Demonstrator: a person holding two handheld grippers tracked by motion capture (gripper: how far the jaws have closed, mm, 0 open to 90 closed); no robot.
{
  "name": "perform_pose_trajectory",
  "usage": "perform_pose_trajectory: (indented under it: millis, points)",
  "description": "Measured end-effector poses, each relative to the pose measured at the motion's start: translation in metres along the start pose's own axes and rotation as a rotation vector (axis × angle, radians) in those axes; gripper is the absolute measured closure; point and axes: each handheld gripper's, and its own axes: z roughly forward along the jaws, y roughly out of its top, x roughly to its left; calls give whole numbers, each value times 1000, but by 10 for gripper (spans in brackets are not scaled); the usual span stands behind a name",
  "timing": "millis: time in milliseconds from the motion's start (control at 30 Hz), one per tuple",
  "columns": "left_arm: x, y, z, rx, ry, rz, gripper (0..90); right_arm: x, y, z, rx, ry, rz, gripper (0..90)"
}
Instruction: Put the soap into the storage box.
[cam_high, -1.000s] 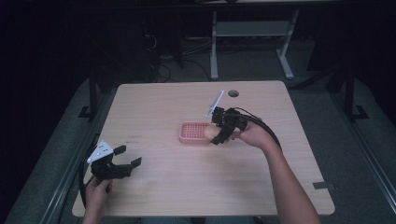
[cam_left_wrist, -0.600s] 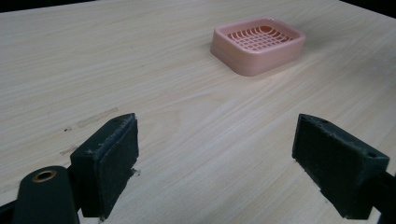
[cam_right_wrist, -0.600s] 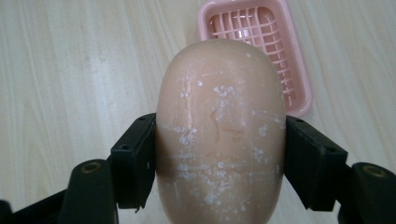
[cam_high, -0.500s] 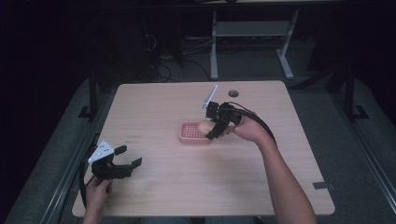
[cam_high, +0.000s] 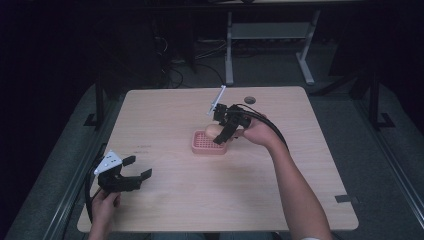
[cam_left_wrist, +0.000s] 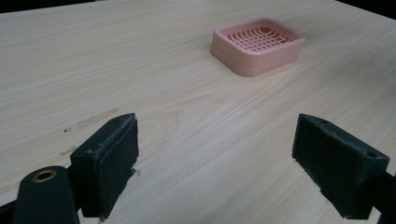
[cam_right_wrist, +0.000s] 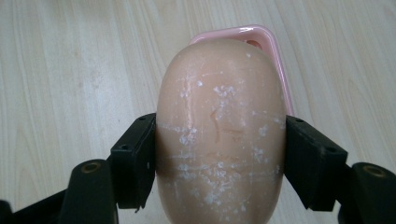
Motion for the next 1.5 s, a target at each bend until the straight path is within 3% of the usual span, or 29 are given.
perform_pose_trajectory:
  millis: [300,500,767,1200,1500]
  points:
    - [0,0,0,-1,2,-1,143,-8,4,17,12,26,9,319]
    - [1,0,-1,-1,4,2,143,-14,11,38,36,52,14,319]
    - [0,0,1,1,-1,-1,143,-17,14,54,71,56,25,319]
    - [1,0,0,-2,1,-7,143,-25,17,69,89,36,34,318]
    - [0,0,0,-4,0,-7,143,-27,16,77,105,51,39,318]
